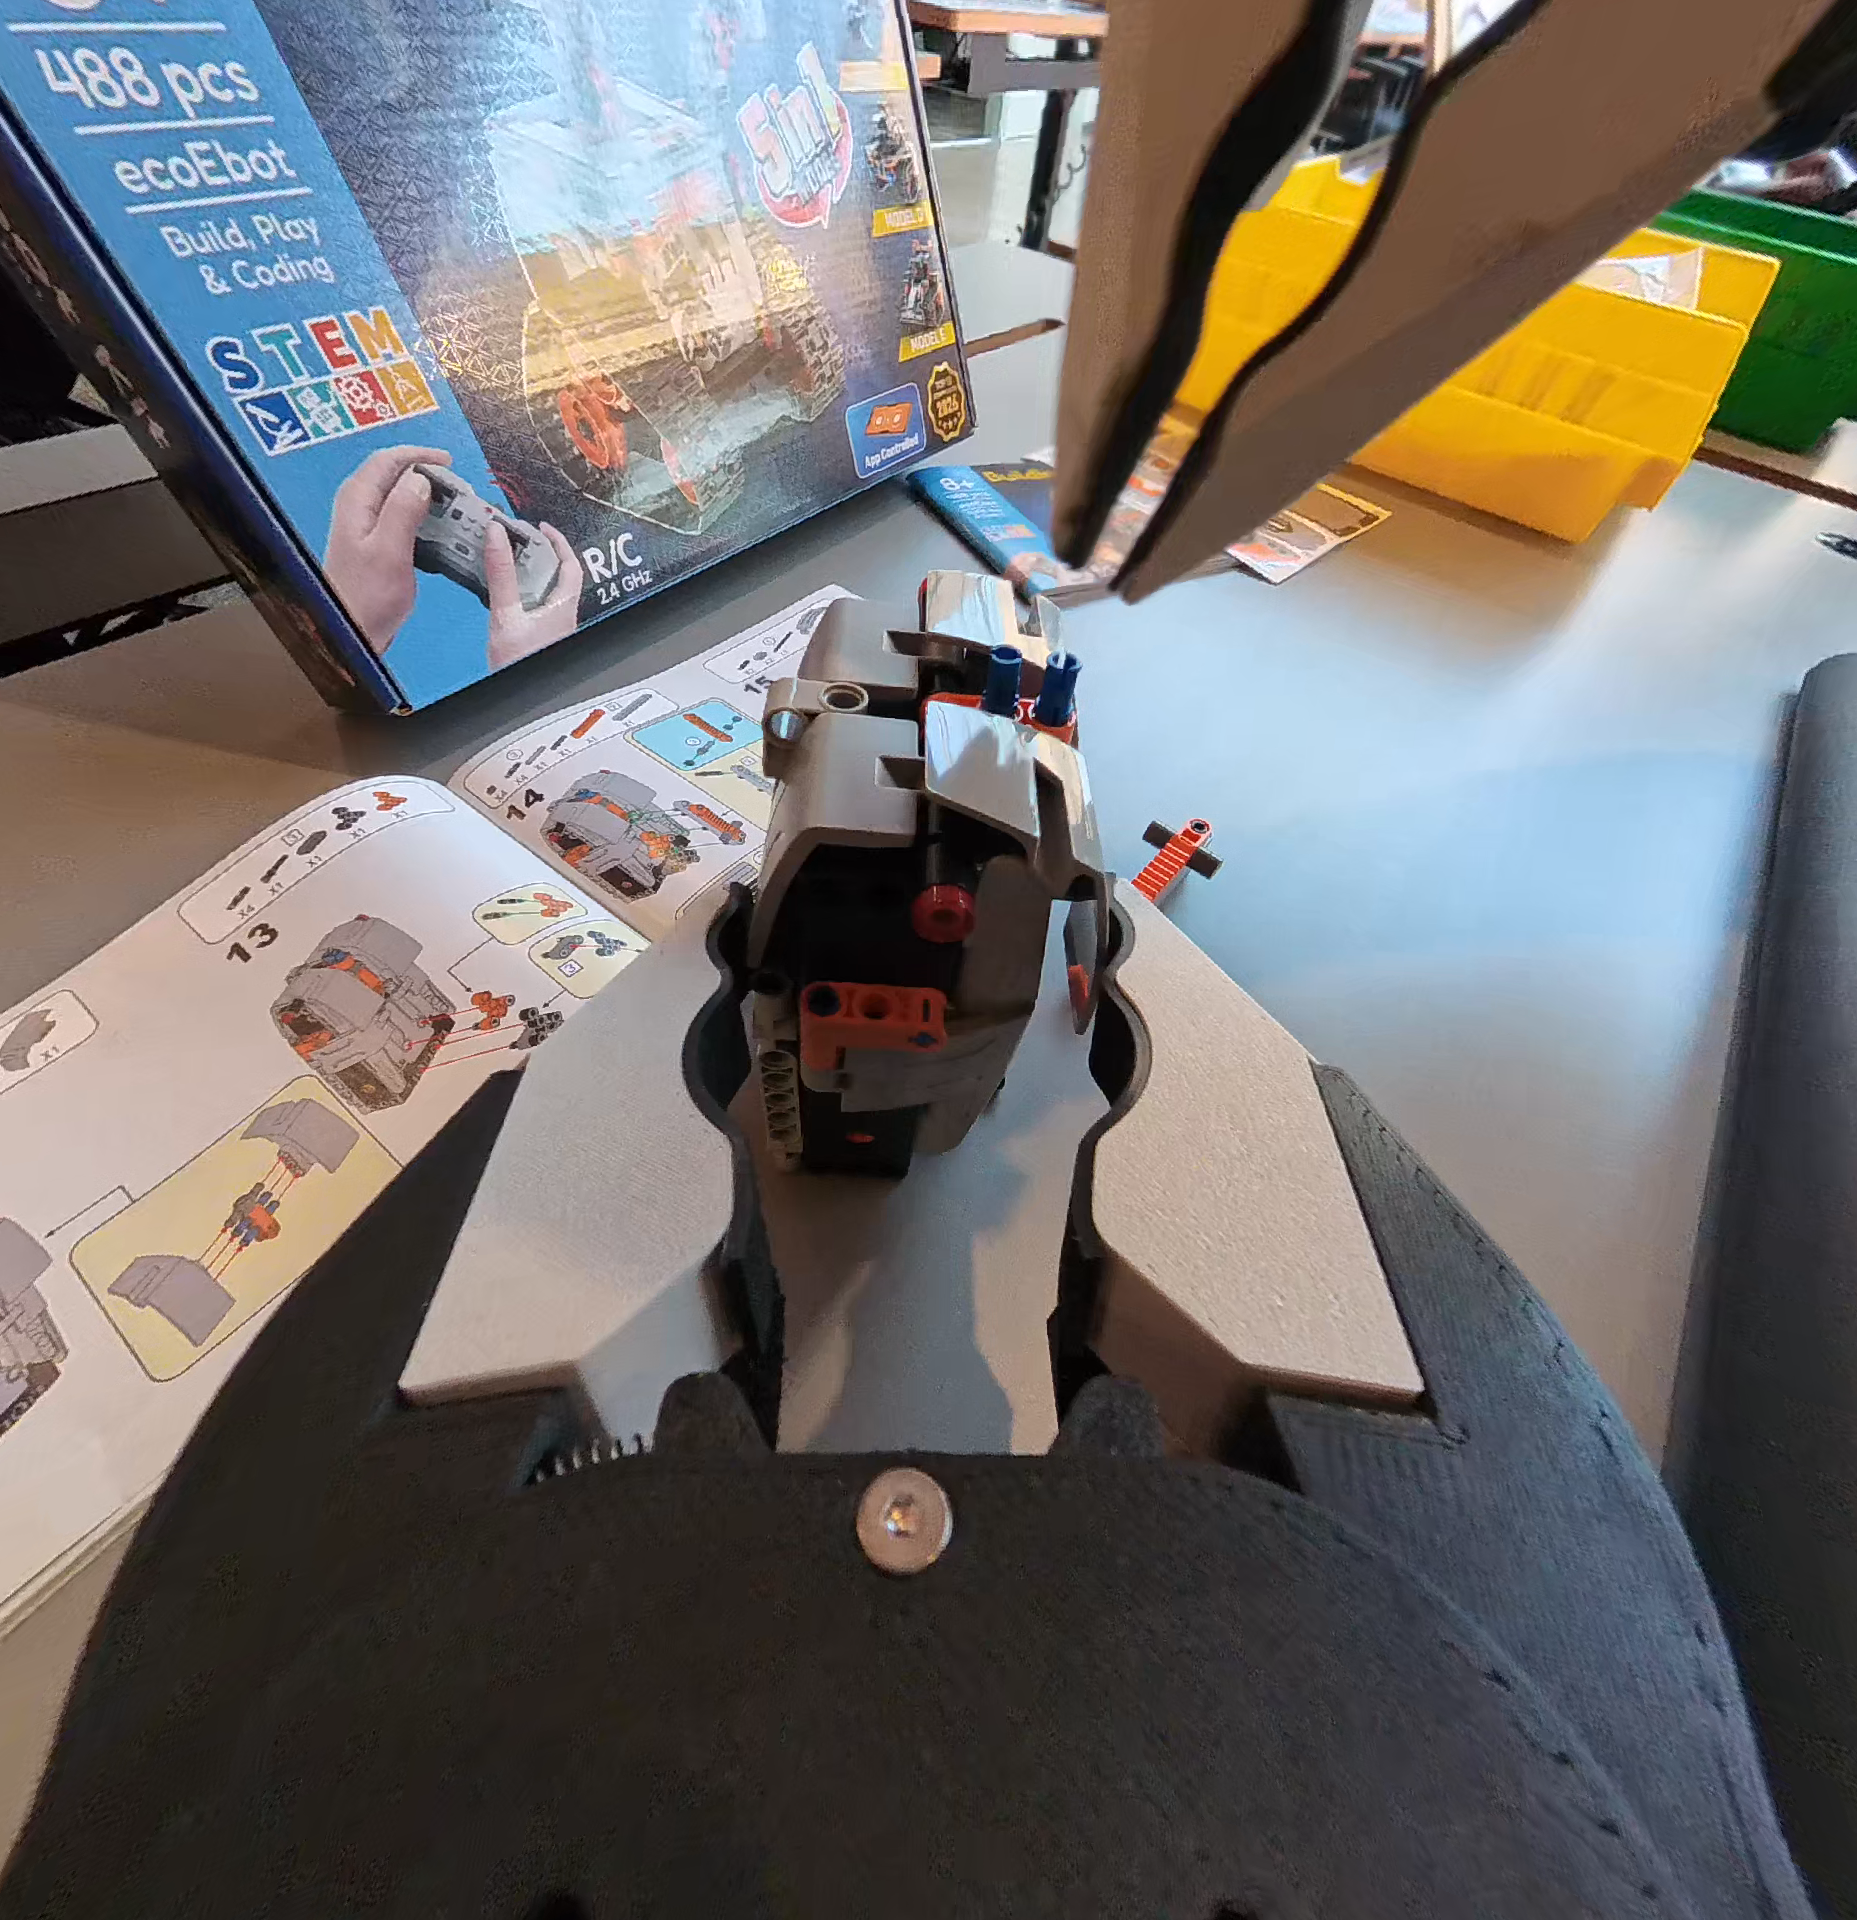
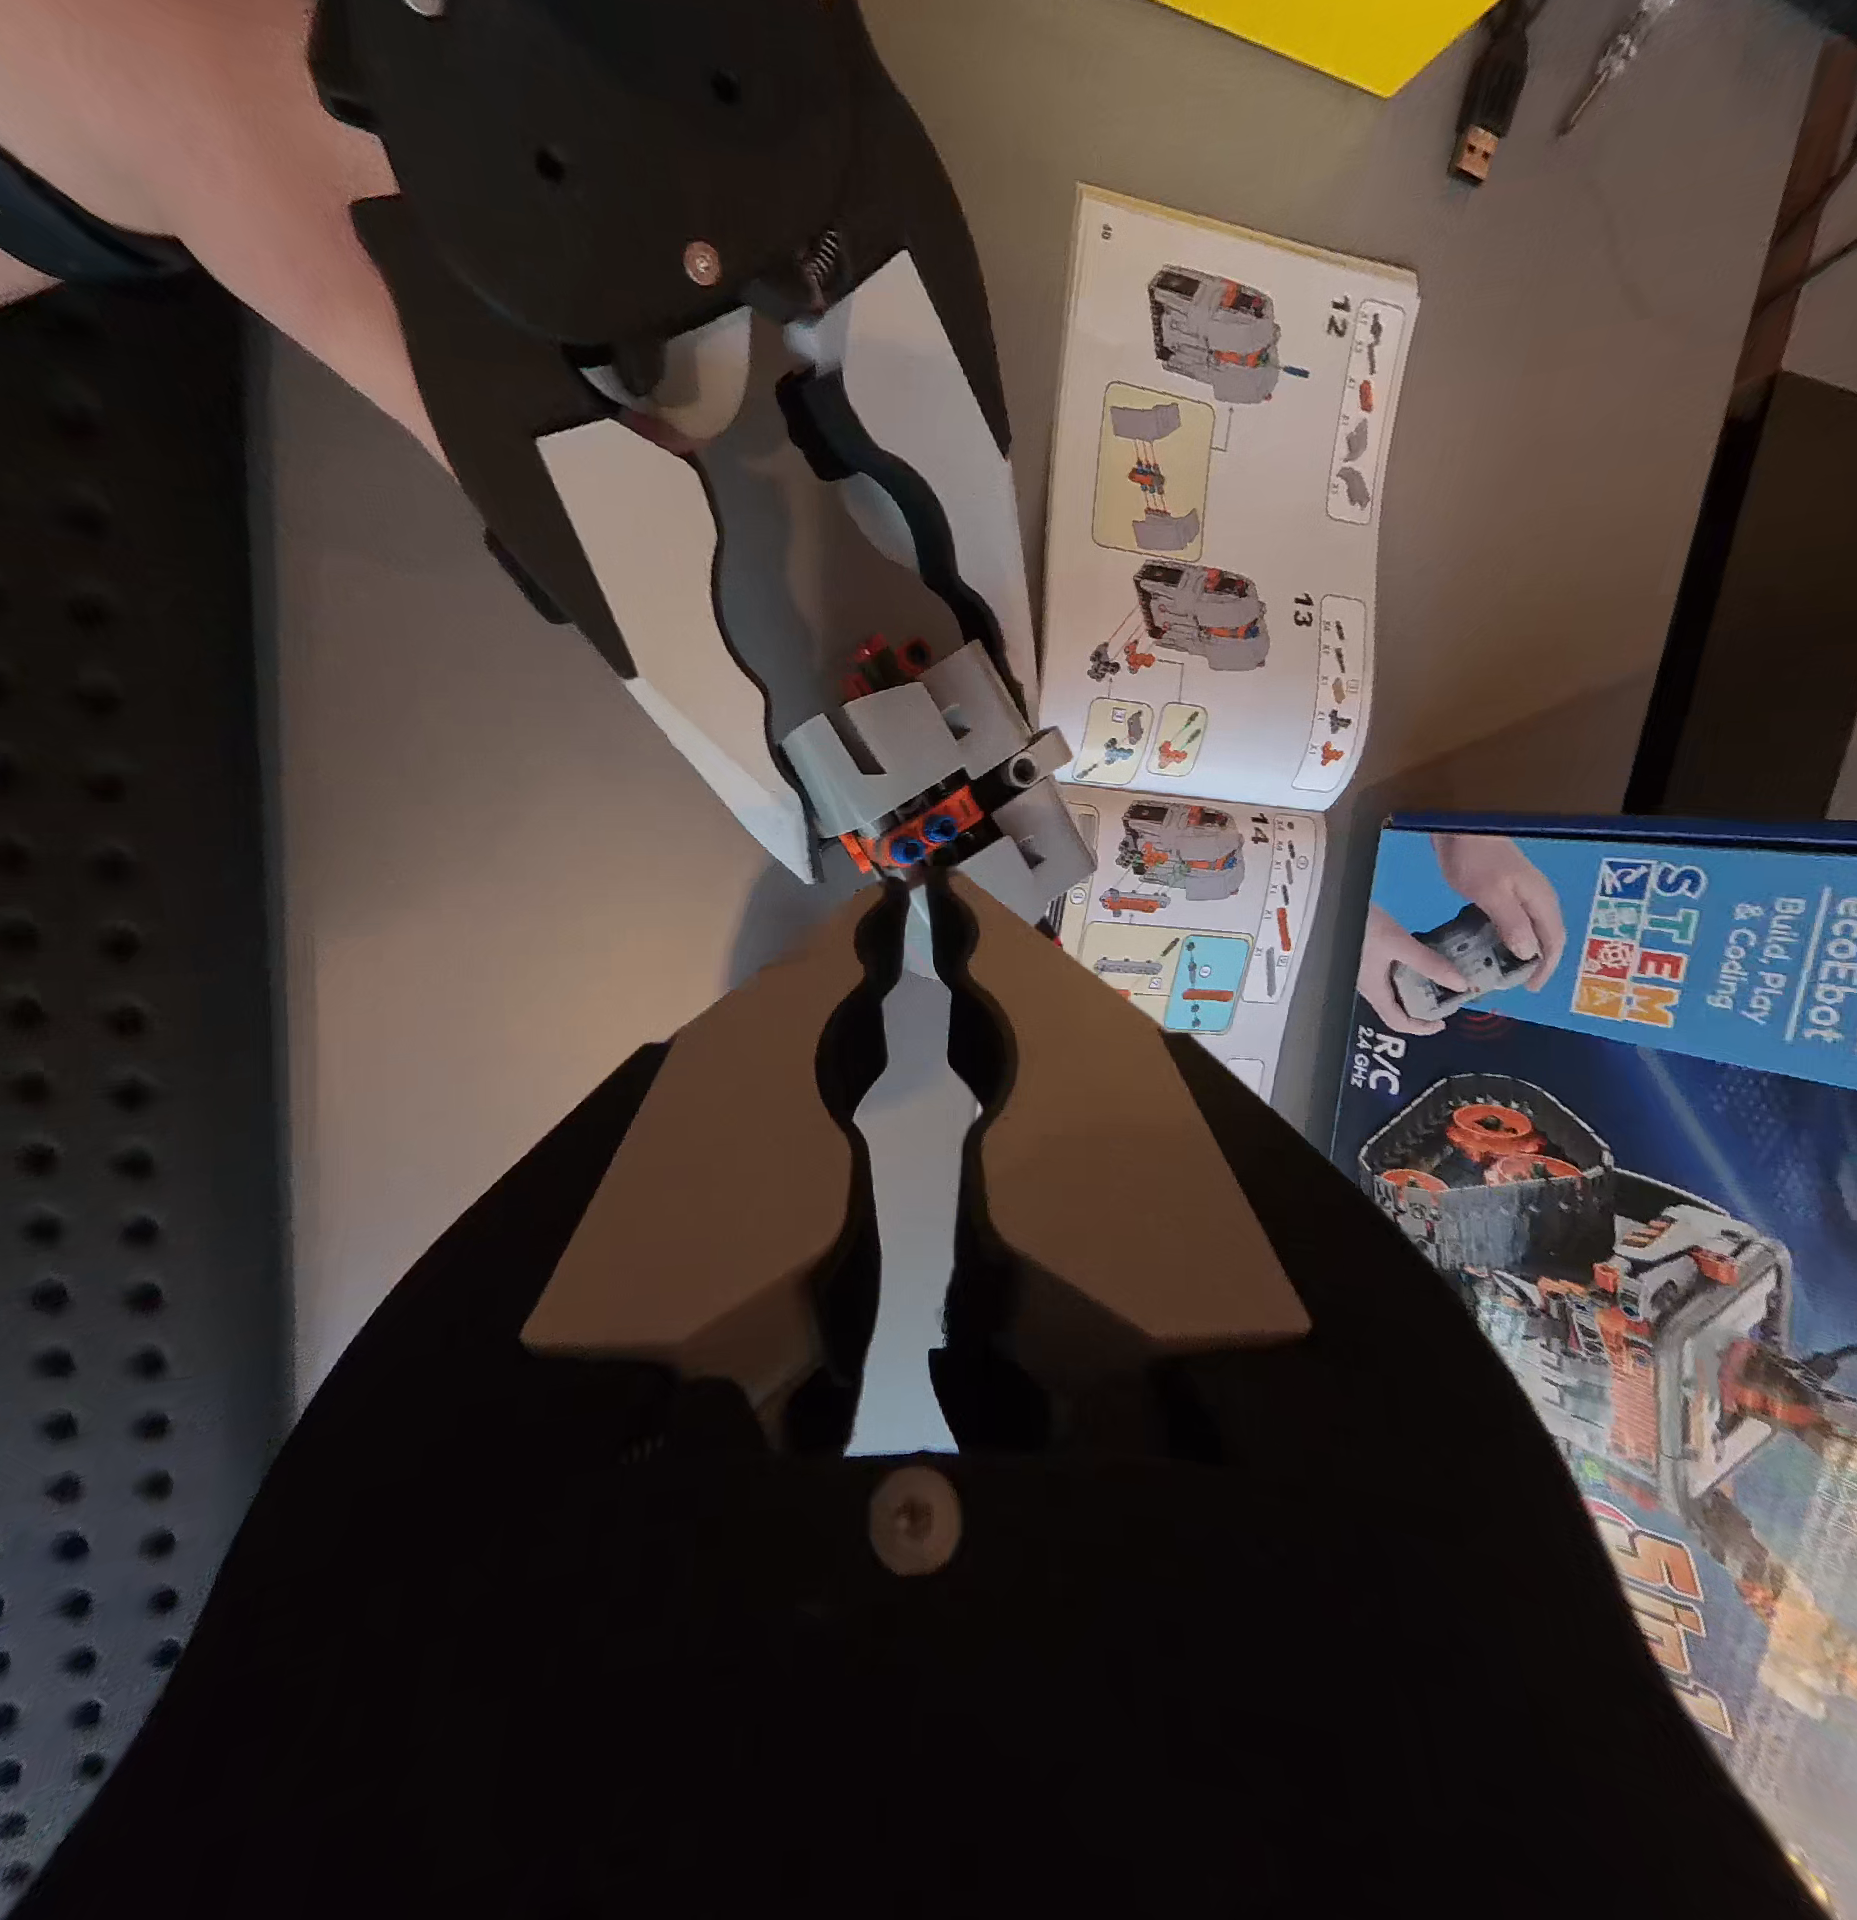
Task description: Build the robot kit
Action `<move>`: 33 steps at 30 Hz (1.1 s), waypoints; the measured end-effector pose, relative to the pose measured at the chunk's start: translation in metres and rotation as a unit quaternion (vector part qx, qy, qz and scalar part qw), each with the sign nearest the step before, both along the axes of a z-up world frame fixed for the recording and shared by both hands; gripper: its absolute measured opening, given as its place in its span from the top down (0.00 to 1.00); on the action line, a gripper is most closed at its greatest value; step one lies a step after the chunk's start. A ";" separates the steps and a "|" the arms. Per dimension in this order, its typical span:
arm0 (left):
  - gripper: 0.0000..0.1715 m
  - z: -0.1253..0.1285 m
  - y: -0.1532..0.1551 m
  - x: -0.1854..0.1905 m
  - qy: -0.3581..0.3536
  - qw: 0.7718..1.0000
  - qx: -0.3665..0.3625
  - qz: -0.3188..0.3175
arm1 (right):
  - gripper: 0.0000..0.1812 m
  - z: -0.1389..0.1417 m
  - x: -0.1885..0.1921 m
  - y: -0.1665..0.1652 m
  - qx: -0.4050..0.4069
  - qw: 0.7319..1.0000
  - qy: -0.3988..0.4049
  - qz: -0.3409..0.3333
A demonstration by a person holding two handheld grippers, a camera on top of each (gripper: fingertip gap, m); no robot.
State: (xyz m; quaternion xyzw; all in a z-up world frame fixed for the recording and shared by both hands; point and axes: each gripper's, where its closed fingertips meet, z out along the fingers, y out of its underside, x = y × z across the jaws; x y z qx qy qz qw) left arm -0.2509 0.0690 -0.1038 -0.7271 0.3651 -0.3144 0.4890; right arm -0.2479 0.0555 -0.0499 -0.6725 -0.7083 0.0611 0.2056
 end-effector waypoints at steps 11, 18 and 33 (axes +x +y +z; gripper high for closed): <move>0.62 0.000 0.001 -0.001 -0.006 1.000 -0.003 0.006 | 0.97 -0.011 -0.003 0.002 -0.084 0.992 -0.033 -0.090; 0.62 0.000 0.001 0.000 -0.003 1.000 -0.001 0.006 | 0.97 -0.006 -0.008 0.003 -0.090 0.989 -0.020 -0.118; 0.63 0.006 0.023 -0.043 -0.231 0.943 -0.235 0.037 | 0.95 -0.023 0.054 0.005 -0.142 0.964 0.162 -0.158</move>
